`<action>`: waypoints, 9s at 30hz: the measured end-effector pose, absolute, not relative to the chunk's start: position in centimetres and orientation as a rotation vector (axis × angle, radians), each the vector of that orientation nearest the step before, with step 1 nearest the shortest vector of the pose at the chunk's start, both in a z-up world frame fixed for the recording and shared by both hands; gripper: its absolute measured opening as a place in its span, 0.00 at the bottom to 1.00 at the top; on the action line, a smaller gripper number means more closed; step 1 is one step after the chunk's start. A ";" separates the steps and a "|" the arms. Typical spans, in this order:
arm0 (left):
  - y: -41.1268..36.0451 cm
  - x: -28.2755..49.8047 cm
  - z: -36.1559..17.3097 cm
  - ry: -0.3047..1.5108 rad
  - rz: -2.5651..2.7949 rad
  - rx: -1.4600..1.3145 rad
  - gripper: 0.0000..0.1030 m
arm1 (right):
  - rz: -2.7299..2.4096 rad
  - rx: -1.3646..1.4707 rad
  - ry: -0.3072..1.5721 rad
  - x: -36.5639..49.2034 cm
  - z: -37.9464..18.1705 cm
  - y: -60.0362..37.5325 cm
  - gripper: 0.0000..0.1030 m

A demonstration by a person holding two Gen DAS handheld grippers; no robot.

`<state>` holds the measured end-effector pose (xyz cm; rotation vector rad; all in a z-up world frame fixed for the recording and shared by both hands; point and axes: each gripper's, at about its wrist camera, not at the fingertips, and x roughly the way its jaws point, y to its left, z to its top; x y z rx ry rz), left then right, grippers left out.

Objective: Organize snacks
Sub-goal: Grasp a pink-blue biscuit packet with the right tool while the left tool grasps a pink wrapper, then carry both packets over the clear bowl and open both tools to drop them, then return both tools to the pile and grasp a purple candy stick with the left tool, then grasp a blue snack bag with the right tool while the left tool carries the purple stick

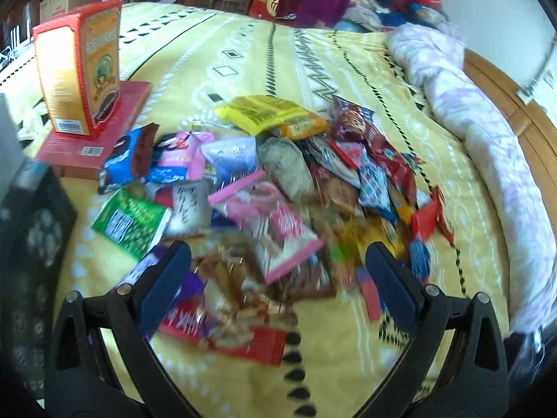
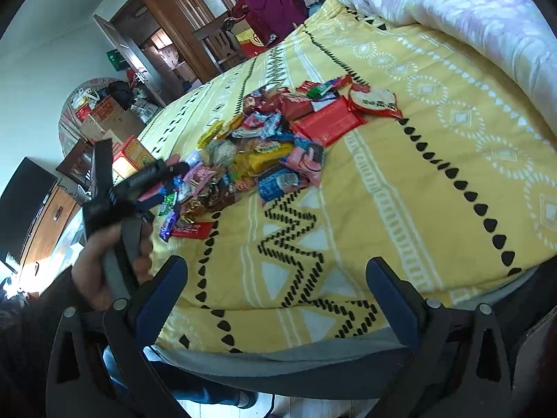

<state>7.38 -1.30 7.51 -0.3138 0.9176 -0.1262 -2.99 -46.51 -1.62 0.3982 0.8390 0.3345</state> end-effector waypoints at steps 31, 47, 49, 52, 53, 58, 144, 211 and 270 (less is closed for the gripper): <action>2.0 -0.6 12.1 0.895 -0.229 -0.185 0.41 | 0.458 0.229 0.885 4.7 -3.9 -41.4 0.93; 0.6 0.2 12.4 0.876 -0.294 -0.151 0.31 | 0.342 0.642 0.996 18.2 -10.1 -44.4 0.70; 1.1 0.3 11.7 0.895 -0.281 -0.157 0.31 | 0.332 0.632 1.010 18.6 -10.7 -44.3 0.61; 2.2 0.0 10.4 0.926 -0.264 -0.173 0.37 | 0.339 0.552 1.003 18.3 -10.2 -43.7 0.47; 2.3 -0.2 9.9 0.936 -0.264 -0.167 0.43 | 0.347 0.534 0.992 17.9 -9.9 -43.6 0.46; 1.2 -1.2 8.2 0.985 -0.323 -0.102 0.58 | 0.404 0.516 0.918 13.7 -7.4 -44.1 0.47; 33.6 -11.7 21.3 0.595 0.633 -0.148 0.37 | 1.183 -0.198 0.671 -1.1 16.6 7.9 0.47; 2.8 0.7 6.2 0.895 -0.067 0.051 0.74 | 0.590 0.149 0.963 -1.6 -3.0 -33.4 0.83; -0.4 1.0 5.8 1.013 -0.246 -0.052 0.13 | 0.447 0.190 0.914 11.4 -6.1 -39.8 0.81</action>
